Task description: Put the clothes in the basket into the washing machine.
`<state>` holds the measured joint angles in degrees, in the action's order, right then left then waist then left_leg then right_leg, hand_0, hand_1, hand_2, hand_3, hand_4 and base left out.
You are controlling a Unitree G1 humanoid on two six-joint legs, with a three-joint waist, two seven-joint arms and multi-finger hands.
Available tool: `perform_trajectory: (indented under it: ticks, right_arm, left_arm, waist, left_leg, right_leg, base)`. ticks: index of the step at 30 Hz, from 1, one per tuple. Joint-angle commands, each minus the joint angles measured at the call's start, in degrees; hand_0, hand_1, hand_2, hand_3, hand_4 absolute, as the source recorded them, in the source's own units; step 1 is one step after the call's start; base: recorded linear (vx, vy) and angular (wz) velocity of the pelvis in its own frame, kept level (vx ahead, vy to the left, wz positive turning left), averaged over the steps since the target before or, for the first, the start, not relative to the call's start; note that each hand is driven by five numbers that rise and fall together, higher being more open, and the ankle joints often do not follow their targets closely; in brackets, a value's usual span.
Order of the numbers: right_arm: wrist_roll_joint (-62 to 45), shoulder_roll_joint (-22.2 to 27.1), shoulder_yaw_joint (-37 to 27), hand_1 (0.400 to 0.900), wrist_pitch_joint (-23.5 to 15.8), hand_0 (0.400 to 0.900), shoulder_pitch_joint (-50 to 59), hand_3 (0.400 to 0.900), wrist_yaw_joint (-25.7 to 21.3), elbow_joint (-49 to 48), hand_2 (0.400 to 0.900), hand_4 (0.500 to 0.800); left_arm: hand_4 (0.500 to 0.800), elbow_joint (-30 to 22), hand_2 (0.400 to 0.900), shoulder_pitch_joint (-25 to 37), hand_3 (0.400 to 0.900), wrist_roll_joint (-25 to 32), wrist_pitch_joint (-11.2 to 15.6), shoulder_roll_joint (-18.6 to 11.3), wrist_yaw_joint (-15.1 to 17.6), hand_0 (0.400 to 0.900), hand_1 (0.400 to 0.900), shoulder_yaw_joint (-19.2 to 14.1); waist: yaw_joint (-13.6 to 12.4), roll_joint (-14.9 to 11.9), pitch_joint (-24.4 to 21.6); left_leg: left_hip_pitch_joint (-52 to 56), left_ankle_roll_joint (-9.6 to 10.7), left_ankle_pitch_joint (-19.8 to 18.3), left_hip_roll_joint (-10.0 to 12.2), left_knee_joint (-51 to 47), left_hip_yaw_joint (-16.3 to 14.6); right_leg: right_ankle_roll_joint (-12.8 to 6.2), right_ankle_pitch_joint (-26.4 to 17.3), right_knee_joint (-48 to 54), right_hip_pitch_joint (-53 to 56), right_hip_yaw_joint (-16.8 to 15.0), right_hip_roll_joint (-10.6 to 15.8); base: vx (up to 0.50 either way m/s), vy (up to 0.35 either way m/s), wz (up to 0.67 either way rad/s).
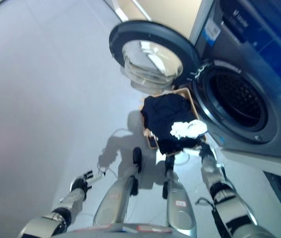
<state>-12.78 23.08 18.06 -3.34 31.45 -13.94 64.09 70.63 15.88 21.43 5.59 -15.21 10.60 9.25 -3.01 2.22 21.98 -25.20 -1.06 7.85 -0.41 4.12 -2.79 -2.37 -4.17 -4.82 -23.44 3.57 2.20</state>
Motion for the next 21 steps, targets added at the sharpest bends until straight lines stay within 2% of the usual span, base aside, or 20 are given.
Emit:
perform_trajectory:
  ticks: [1, 3, 4, 5, 6, 7, 12, 18, 21]
  right_arm:
    - [4.58, 8.99, 2.15, 0.900, -2.23, 0.900, 3.66, 0.900, -5.82, -3.10, 0.900, 0.800]
    - [6.79, 10.80, 3.51, 0.900, -2.17, 0.900, 6.02, 0.900, -7.01, -2.41, 0.900, 0.800]
    - [10.19, 12.98, 5.58, 0.900, -1.82, 0.900, 9.42, 0.900, -9.15, -1.24, 0.900, 0.800]
    - [10.19, 12.97, 5.60, 0.900, -1.83, 0.900, 9.44, 0.900, -9.15, -1.21, 0.900, 0.800]
    - [15.82, 15.24, 9.39, 0.900, -0.37, 0.900, 13.98, 0.900, -11.83, 1.67, 0.900, 0.800]
    - [17.18, 16.33, 10.52, 0.900, -0.13, 0.900, 16.59, 0.900, -13.05, 2.91, 0.900, 0.800]
    - [12.57, 16.42, 10.80, 0.900, -1.49, 0.900, 20.71, 0.900, -11.65, 5.53, 0.900, 0.800]
    - [8.48, 16.67, 9.51, 0.900, -2.39, 0.900, 23.02, 0.900, -12.50, 7.17, 0.900, 0.800]
    - [9.43, 17.17, 11.06, 0.900, -1.99, 0.900, 24.43, 0.900, -12.89, 8.20, 0.900, 0.800]
  left_arm:
    - [0.800, -0.54, 0.900, -3.89, 0.900, 2.97, 1.12, -0.90, 2.92, 0.900, 0.900, 3.30]
    - [0.800, -1.15, 0.900, -3.47, 0.900, 3.28, 1.36, -1.07, 3.26, 0.900, 0.900, 3.54]
    - [0.800, -1.69, 0.900, -2.64, 0.900, 3.60, 1.78, -1.08, 3.79, 0.900, 0.900, 4.33]
    - [0.800, -1.69, 0.900, -2.63, 0.900, 3.60, 1.79, -1.07, 3.79, 0.900, 0.900, 4.31]
    - [0.800, -2.51, 0.900, -1.27, 0.900, 4.12, 2.33, -1.12, 4.74, 0.900, 0.900, 5.18]
    - [0.800, -3.01, 0.900, -0.45, 0.900, 4.54, 2.78, -1.31, 5.07, 0.900, 0.900, 5.59]
    - [0.800, -7.30, 0.900, 1.61, 0.900, 7.61, 3.62, -1.14, 4.52, 0.900, 0.900, 7.02]
    - [0.800, -11.84, 0.900, 2.45, 0.900, 11.00, 4.37, -1.51, 4.47, 0.900, 0.900, 7.15]
    - [0.800, -13.52, 0.900, 2.61, 0.900, 11.50, 4.82, -1.90, 4.63, 0.900, 0.900, 7.88]
  waist:
    - [0.03, 0.75, -1.00]
    - [0.10, 0.78, -0.67]
    - [0.12, 0.84, 0.02]
    - [0.13, 0.84, -0.05]
    - [0.15, 1.05, 0.97]
    - [0.14, 1.25, 1.24]
    - [-0.65, 2.56, 2.78]
    - [-1.86, 3.90, 4.67]
    - [-2.35, 4.33, 5.22]
  left_leg:
    - [-6.87, 1.31, -7.96, -1.96, 9.79, 0.55]
    - [-8.51, 1.33, -8.28, -1.98, 11.11, 0.46]
    - [-10.78, 1.41, -8.50, -1.87, 12.69, 0.39]
    - [-10.91, 1.41, -8.53, -1.87, 12.77, 0.40]
    - [-13.05, 1.46, -8.95, -1.99, 14.44, 0.55]
    - [-14.86, 1.52, -9.05, -1.98, 15.67, 0.54]
    - [-21.84, 1.54, -10.34, -2.23, 21.73, 1.08]
    - [-30.19, 1.47, -11.66, -2.37, 28.69, 1.57]
    - [-34.36, 1.29, -12.40, -2.70, 32.28, 1.66]
  right_leg:
    - [-1.09, 7.42, -13.38, -9.06, -1.42, -0.70]
    - [-1.03, 7.69, -14.49, -10.58, -1.44, -0.68]
    - [-0.95, 7.94, -16.30, -12.88, -1.34, -0.58]
    - [-0.95, 7.97, -16.37, -12.99, -1.33, -0.58]
    - [-0.89, 8.44, -18.44, -15.26, -1.40, -0.46]
    - [-0.81, 8.64, -19.76, -17.25, -1.42, -0.35]
    - [-0.28, 10.24, -25.97, -24.02, -1.30, 0.15]
    - [0.38, 12.50, -34.08, -32.38, -0.74, 1.26]
    - [0.66, 13.32, -37.74, -36.56, -0.53, 1.78]
  base:
    - [0.00, 0.000, 0.00]
    - [-0.02, -0.012, 0.00]
    - [0.00, 0.000, 0.00]
    - [-0.05, -0.037, 0.05]
    - [-0.05, -0.036, 0.08]
    - [-0.06, -0.044, 0.10]
    - [-0.05, -0.051, 0.14]
    - [-0.04, -0.045, 0.16]
    - [-0.04, -0.015, 0.12]
